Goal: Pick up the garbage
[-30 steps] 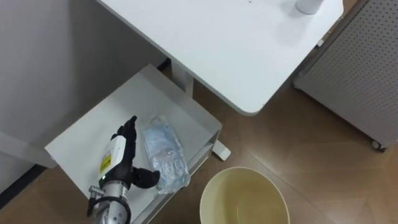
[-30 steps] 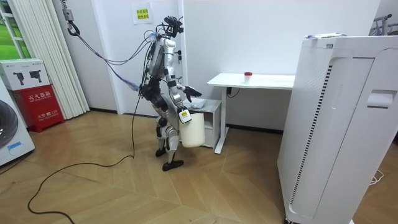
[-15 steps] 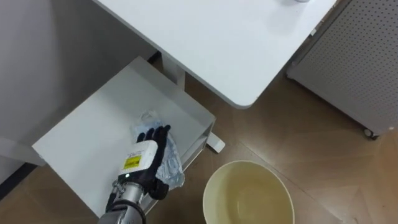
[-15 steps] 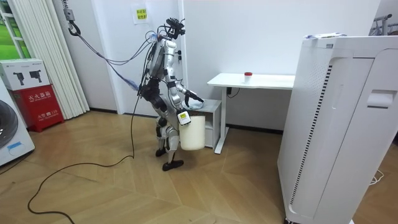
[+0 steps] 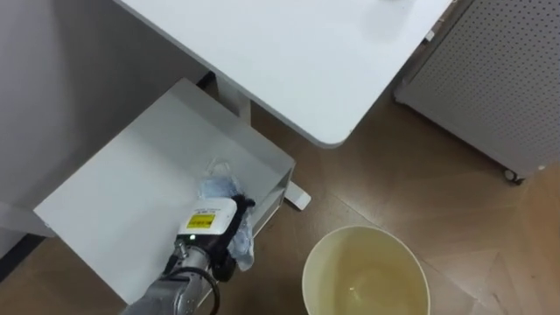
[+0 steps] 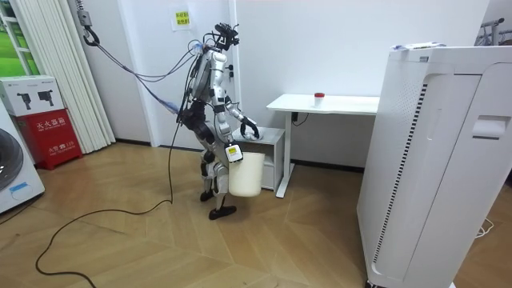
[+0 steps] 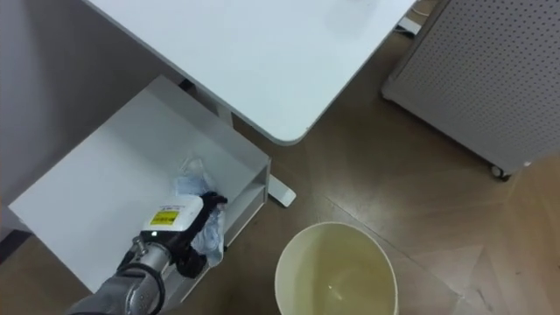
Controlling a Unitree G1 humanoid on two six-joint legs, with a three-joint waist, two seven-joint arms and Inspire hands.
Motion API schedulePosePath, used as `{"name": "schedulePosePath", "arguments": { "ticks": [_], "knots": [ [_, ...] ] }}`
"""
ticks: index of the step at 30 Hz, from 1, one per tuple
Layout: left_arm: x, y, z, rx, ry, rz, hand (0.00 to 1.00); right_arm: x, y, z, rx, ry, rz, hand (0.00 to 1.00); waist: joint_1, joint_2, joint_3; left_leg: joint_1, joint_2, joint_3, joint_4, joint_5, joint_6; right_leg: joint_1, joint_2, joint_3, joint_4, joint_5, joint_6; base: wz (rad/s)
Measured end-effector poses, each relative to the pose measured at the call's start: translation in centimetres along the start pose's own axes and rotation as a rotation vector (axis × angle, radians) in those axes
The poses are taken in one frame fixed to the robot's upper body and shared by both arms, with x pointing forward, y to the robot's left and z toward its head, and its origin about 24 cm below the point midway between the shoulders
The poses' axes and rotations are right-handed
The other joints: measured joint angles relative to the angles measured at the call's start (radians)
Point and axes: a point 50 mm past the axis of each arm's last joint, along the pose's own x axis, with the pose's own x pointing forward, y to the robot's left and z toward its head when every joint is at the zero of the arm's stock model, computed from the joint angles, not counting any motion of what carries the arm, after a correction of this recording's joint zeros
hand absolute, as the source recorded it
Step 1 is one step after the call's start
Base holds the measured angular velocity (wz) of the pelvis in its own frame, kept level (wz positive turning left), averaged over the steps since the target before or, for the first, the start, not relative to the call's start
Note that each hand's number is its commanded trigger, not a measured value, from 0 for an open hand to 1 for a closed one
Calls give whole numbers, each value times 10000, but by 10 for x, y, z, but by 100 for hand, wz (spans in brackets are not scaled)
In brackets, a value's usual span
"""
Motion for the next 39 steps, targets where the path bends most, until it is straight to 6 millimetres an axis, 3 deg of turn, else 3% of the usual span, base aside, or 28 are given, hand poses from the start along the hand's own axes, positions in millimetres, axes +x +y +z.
{"name": "schedulePosePath", "arguments": {
  "ticks": [13, 22, 26, 30, 35, 39],
  "knots": [
    [-13, -25, -5, -274, 358, -1123, 100, 2, 9, 2, -29, -3, 255, 100, 3, -68, -16, 63, -5, 91, -51, 1, 1, -4, 13, 103, -40, 15, 26, -2],
    [-20, -38, 4, -3972, 1041, -1411, 100, 2, 19, 1, -43, -248, 473, 100, 49, -96, -28, 74, 0, 49, 10, 2, 2, 68, 1, 40, -48, 20, 26, 1],
    [-21, -43, 27, -5530, 357, -1865, 100, 3, 31, -2, 63, -398, 752, 100, 46, -119, -41, -74, -12, -59, 66, 5, 7, 28, -18, -61, -48, 14, 35, 7],
    [-29, -54, 60, -6954, -651, -2566, 100, 3, 48, -6, -46, -457, 1308, 100, 89, -309, -159, -74, 3, -58, 70, 6, 6, 52, -3, -88, -78, 16, 32, 1],
    [-43, -71, 88, -7203, -1612, -3861, 100, 2, 57, -9, -453, -368, 2008, 100, 267, -471, -261, -56, -3, -74, 73, 7, 7, 67, -6, -91, -76, 18, 30, 0],
    [-54, -81, 99, -7048, -2169, -4667, 100, 2, 60, -10, -487, -375, 2079, 100, 299, -505, -283, -33, -15, -93, 9, 29, 35, 66, -55, -131, -70, 23, 33, 2]
  ]
}}
